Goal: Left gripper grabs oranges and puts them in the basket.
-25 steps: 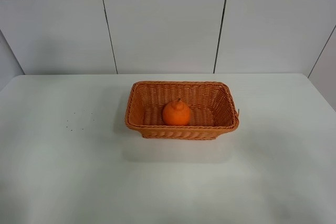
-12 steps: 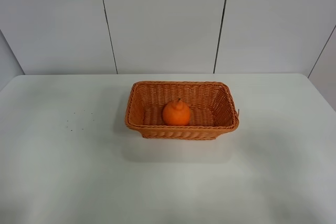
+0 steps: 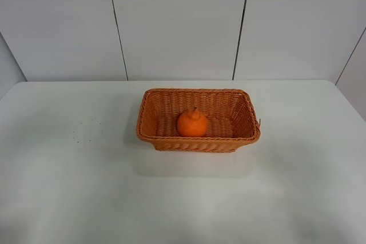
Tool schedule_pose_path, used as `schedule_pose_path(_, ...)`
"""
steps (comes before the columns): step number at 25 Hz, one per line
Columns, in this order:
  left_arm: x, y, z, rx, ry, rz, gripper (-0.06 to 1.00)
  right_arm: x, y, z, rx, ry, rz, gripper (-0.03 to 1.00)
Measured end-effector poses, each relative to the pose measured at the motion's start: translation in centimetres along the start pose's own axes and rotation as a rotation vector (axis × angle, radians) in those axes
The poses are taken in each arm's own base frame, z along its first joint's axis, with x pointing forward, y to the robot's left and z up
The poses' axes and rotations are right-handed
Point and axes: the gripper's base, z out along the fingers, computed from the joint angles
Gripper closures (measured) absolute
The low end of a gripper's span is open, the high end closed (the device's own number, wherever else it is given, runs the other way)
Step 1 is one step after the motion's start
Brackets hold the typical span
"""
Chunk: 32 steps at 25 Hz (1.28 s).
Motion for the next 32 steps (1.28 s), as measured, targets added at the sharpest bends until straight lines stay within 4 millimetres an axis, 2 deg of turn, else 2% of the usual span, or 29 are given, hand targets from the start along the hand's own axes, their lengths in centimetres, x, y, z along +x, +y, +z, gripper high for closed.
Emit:
schedule_pose_path(7,2.4,-0.4,-3.2,0.006,-0.125,-0.010,0.06,0.0,0.0,0.0,0.000,0.000,0.000,0.27)
schedule_pose_path(11,3.7,-0.6,-4.1,0.012,-0.104,-0.010,0.06,0.0,0.0,0.0,0.000,0.000,0.000,0.27)
schedule_pose_path(18,6.4,-0.9,-3.1,0.028,0.027,-0.008,0.07,0.0,0.0,0.0,0.000,0.000,0.000,0.27)
schedule_pose_path(23,7.2,-0.9,-2.3,0.022,0.072,-0.006,0.07,0.0,0.0,0.0,0.000,0.000,0.000,0.27)
schedule_pose_path(32,7.7,-0.6,-2.3,-0.010,0.113,-0.017,0.07,0.0,0.0,0.0,0.000,0.000,0.000,0.27)
